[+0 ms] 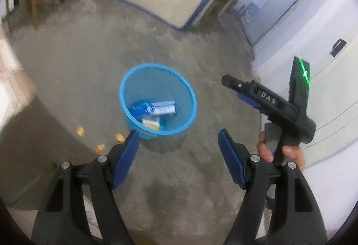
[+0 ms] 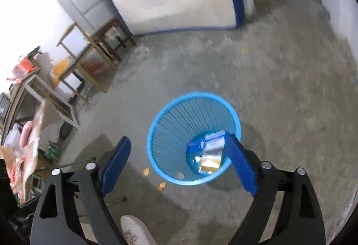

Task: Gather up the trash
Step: 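Swing both tools back toward the table, then grasp the green bottle with the left tool while the right grasps the brown paper bag, then lift the green bottle with the left tool while the right lifts the paper bag, then carry bottle and paper bag over the wastebasket and open both tools to drop them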

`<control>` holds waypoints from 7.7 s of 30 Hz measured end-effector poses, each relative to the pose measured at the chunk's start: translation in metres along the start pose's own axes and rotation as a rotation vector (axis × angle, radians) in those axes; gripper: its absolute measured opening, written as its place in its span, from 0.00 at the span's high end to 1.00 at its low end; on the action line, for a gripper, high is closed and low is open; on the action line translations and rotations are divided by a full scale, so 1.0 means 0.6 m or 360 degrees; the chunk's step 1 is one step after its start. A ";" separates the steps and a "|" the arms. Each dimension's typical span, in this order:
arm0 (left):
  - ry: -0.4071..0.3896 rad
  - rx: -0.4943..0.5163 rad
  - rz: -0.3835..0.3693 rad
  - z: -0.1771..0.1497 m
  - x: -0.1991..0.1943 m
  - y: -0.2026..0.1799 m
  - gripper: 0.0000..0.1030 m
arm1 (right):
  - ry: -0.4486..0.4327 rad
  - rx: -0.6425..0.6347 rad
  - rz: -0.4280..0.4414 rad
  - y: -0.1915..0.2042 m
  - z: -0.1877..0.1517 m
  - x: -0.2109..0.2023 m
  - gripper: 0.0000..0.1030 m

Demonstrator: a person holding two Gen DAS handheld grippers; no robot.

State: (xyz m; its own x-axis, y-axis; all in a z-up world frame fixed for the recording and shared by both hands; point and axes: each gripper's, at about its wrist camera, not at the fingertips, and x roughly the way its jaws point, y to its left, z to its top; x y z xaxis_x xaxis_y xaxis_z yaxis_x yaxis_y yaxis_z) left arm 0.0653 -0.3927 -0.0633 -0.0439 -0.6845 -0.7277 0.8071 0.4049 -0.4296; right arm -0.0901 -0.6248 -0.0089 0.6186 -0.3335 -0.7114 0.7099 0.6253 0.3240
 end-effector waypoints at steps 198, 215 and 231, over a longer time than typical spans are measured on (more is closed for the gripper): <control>-0.0202 -0.0085 -0.0263 0.078 -0.264 0.053 0.45 | 0.0005 -0.0355 0.0296 0.203 0.048 -0.134 0.92; 0.0478 -0.0229 -0.0134 0.132 0.270 0.038 0.44 | 0.0465 0.0233 0.0110 -0.063 -0.008 0.188 0.92; 0.0307 -0.0283 -0.0011 0.122 0.277 0.096 0.24 | 0.0464 0.0325 -0.0118 -0.156 -0.047 0.322 0.49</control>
State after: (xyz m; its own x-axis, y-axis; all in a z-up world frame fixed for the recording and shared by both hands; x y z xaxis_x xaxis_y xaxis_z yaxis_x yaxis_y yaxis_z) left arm 0.1472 -0.5274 -0.1699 -0.1740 -0.5664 -0.8055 0.6908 0.5127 -0.5097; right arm -0.0463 -0.7279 -0.1943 0.4619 -0.1393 -0.8759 0.8201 0.4432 0.3620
